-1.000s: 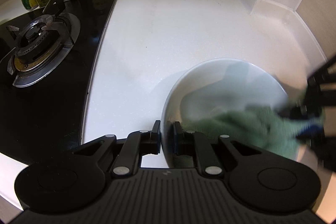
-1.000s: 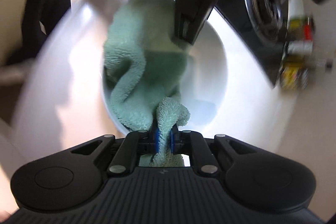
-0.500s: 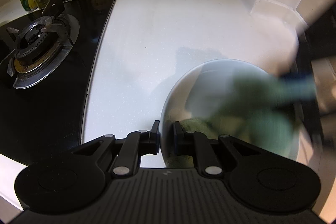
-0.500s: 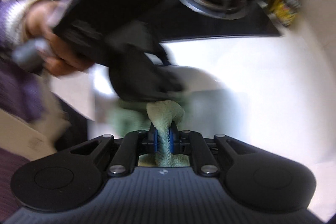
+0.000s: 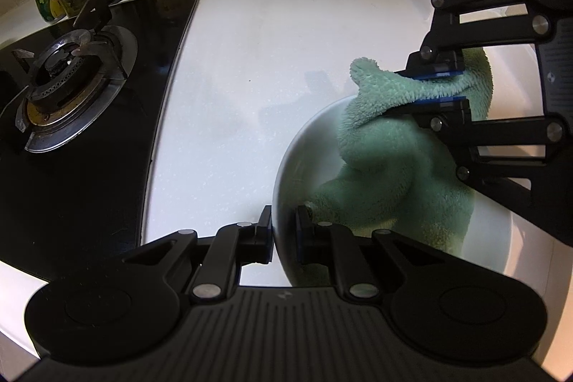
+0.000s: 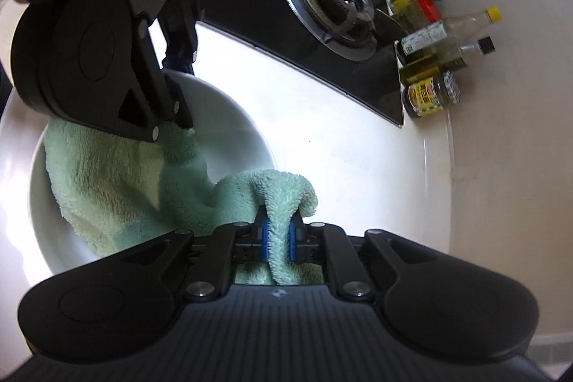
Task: Clean bowl
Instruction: 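Wipe the towel around the bowl's inner wall while the left gripper holds the rim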
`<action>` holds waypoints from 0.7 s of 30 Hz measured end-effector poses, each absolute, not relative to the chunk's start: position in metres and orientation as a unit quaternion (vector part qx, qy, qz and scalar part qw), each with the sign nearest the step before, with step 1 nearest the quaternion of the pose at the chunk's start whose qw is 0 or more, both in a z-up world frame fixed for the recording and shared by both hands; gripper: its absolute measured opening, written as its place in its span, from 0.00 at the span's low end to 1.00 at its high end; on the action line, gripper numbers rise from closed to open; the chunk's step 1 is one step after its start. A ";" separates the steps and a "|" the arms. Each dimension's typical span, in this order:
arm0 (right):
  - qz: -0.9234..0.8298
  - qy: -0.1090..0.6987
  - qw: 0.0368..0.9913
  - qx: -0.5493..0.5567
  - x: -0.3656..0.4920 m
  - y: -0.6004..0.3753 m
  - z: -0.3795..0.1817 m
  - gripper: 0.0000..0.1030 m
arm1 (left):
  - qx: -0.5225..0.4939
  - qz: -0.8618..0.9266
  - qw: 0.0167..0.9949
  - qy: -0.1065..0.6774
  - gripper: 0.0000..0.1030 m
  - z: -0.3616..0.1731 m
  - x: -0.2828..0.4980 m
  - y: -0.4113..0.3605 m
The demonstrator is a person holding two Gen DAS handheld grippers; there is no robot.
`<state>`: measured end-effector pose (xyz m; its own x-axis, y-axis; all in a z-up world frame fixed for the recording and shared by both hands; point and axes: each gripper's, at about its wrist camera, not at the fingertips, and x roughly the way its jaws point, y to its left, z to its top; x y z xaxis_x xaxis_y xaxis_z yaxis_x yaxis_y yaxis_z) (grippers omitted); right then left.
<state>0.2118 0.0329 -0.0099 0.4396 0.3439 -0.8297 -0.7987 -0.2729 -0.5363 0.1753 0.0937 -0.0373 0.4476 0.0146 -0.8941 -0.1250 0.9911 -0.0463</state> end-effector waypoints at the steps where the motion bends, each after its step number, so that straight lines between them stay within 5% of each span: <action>1: 0.496 0.176 0.570 -0.631 0.209 0.033 -0.010 0.08 | -0.054 0.042 0.849 0.524 0.11 -0.037 0.175 0.094; 6: 0.477 0.153 0.529 -0.685 0.193 0.026 -0.018 0.09 | -0.059 0.046 0.850 0.521 0.11 -0.037 0.175 0.093; 21: 0.494 0.262 0.487 -0.671 0.160 0.001 -0.007 0.09 | -0.064 0.057 0.849 0.521 0.13 -0.037 0.181 0.089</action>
<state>0.1598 0.0011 -0.0066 0.3742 0.1293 -0.9183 -0.8333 -0.3876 -0.3941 0.1808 0.0889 -0.0370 0.4503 0.0304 -0.8924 -0.1637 0.9853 -0.0490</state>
